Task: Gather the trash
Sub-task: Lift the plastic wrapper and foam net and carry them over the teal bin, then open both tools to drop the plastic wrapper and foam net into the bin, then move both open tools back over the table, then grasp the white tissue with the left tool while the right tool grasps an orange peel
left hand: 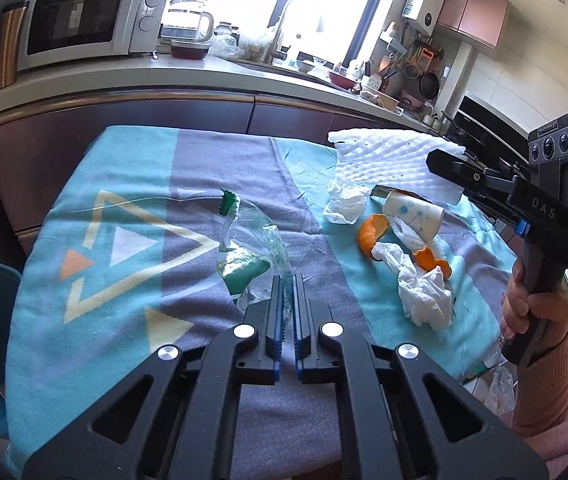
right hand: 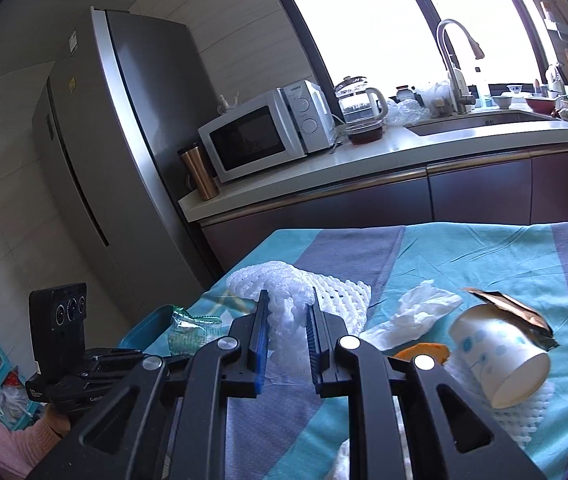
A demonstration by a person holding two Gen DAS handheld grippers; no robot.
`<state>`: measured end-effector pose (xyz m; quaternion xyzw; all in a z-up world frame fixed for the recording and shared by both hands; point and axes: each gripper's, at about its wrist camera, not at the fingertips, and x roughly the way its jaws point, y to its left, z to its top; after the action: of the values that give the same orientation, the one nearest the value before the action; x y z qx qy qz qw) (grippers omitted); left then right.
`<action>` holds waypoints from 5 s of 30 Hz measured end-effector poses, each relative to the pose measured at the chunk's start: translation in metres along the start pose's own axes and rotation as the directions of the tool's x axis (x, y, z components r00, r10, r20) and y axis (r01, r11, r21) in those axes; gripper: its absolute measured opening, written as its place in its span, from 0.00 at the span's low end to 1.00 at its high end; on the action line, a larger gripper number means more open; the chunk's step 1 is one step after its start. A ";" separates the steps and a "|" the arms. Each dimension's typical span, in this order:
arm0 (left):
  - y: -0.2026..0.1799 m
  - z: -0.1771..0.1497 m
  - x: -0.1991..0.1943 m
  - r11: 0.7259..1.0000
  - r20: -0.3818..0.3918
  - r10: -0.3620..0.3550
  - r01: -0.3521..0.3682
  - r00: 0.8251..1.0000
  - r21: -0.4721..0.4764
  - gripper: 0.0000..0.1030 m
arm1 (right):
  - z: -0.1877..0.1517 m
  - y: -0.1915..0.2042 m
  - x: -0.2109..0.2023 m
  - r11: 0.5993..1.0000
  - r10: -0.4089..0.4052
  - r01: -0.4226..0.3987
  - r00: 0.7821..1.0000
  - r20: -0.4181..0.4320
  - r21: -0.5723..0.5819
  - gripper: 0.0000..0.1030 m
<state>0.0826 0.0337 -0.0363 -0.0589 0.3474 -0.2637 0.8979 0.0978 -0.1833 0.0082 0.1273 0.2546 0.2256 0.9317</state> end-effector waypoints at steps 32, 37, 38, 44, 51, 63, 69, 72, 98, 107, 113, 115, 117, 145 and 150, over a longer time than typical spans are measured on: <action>0.172 -0.053 -0.139 0.901 0.052 0.388 -0.366 0.920 -0.232 0.05 | -0.011 0.172 0.139 0.912 0.333 -0.378 0.909 -0.252 -0.161 0.15; 0.193 -0.060 -0.135 0.880 0.019 0.421 -0.403 0.907 -0.251 0.05 | -0.017 0.197 0.166 0.896 0.340 -0.405 0.890 -0.304 -0.184 0.15; 0.198 -0.061 -0.135 0.877 0.014 0.424 -0.407 0.906 -0.257 0.05 | -0.018 0.202 0.173 0.893 0.341 -0.410 0.885 -0.317 -0.185 0.15; 0.222 -0.067 -0.128 0.853 -0.029 0.447 -0.436 0.894 -0.287 0.05 | -0.027 0.221 0.214 0.892 0.321 -0.414 0.863 -0.390 -0.182 0.15; 0.247 -0.073 -0.111 0.827 -0.087 0.463 -0.465 0.882 -0.316 0.05 | -0.043 0.241 0.251 0.896 0.274 -0.399 0.843 -0.463 -0.197 0.15; 0.277 -0.078 -0.087 0.803 -0.150 0.460 -0.482 0.875 -0.352 0.06 | -0.061 0.249 0.293 0.926 0.194 -0.333 0.824 -0.532 -0.178 0.22; 0.285 -0.081 -0.083 0.782 -0.161 0.466 -0.490 0.870 -0.386 0.17 | -0.058 0.247 0.295 0.934 0.188 -0.314 0.840 -0.509 -0.172 0.34; 0.284 -0.083 -0.084 0.776 -0.156 0.474 -0.495 0.867 -0.391 0.20 | -0.058 0.245 0.296 0.935 0.186 -0.310 0.842 -0.506 -0.171 0.35; 0.151 -0.041 -0.094 0.930 0.092 0.330 -0.308 0.939 -0.199 0.47 | -0.036 0.164 0.158 0.953 0.213 -0.266 0.929 -0.303 -0.145 0.45; 0.055 -0.031 -0.030 0.995 0.045 0.089 -0.087 0.995 -0.047 0.49 | -0.034 0.088 0.068 0.992 0.059 -0.078 0.982 -0.179 -0.099 0.48; -0.014 -0.028 0.016 0.997 -0.025 -0.066 0.067 0.998 0.047 0.50 | -0.038 0.023 0.008 0.994 -0.112 0.110 0.987 -0.114 -0.021 0.48; -0.034 -0.028 0.032 0.991 -0.057 -0.109 0.113 0.992 0.068 0.50 | -0.042 0.001 -0.012 0.985 -0.174 0.175 0.980 -0.095 0.006 0.48; -0.049 -0.029 0.045 0.985 -0.087 -0.144 0.151 0.986 0.086 0.50 | -0.044 -0.023 -0.028 0.973 -0.223 0.227 0.971 -0.084 0.040 0.48; -0.119 -0.016 0.135 0.965 -0.276 -0.229 0.255 0.933 0.060 0.41 | -0.083 -0.080 -0.037 0.966 -0.244 0.255 0.953 -0.179 0.042 0.47; -0.117 -0.017 0.135 0.967 -0.280 -0.222 0.247 0.934 0.056 0.24 | -0.083 -0.083 -0.040 0.965 -0.245 0.257 0.952 -0.182 0.044 0.37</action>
<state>0.1042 -0.1344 -0.0956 -0.0229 0.4454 -0.3899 0.8057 0.0524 -0.2643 -0.0735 0.1046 0.3572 0.1069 0.9220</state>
